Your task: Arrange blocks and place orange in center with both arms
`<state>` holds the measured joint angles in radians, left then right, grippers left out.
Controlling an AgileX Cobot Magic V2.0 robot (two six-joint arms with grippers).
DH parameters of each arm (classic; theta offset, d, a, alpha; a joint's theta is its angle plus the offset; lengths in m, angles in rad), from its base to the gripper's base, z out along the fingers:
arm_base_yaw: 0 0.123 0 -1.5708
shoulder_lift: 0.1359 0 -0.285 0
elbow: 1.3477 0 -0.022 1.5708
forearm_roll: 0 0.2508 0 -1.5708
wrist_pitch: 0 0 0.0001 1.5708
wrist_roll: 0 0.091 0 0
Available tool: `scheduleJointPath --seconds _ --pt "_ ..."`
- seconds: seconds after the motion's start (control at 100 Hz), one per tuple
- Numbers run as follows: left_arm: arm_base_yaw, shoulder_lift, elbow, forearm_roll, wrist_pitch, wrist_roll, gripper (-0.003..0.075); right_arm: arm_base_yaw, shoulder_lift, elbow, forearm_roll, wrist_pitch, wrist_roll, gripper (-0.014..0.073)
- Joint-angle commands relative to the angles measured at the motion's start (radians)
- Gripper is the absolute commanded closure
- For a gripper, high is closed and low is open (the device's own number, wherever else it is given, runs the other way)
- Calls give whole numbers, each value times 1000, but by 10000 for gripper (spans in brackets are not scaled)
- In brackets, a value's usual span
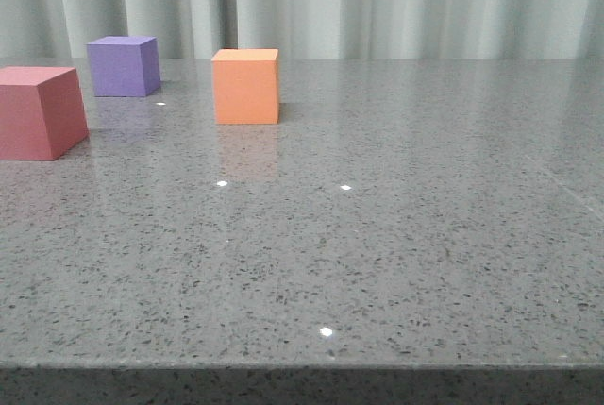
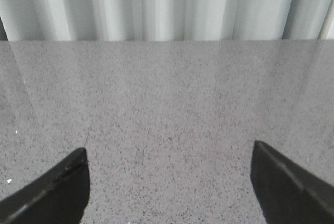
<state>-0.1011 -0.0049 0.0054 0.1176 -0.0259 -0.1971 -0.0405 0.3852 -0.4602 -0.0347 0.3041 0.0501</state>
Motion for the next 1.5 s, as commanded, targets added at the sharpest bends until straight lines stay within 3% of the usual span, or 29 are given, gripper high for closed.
scheduleJointPath --seconds 0.0,0.4,0.5,0.61,0.76,1.49 --pt "0 -32 43 -9 -78 -2 741 -7 -24 -7 -4 -117 -10 -22" --pt "0 -32 43 -9 -78 -2 741 -7 -25 1 -5 -176 -10 10" --pt "0 -32 43 -9 -78 -2 741 -7 -25 1 -5 -177 -10 144" --pt "0 -32 43 -9 -78 -2 741 -7 -25 1 -5 -177 -10 397" --pt "0 -32 43 -9 -78 -2 741 -7 -25 1 -5 -177 -10 666" --pt "0 -32 43 -9 -82 -2 741 -7 -25 1 -5 -177 -10 662"
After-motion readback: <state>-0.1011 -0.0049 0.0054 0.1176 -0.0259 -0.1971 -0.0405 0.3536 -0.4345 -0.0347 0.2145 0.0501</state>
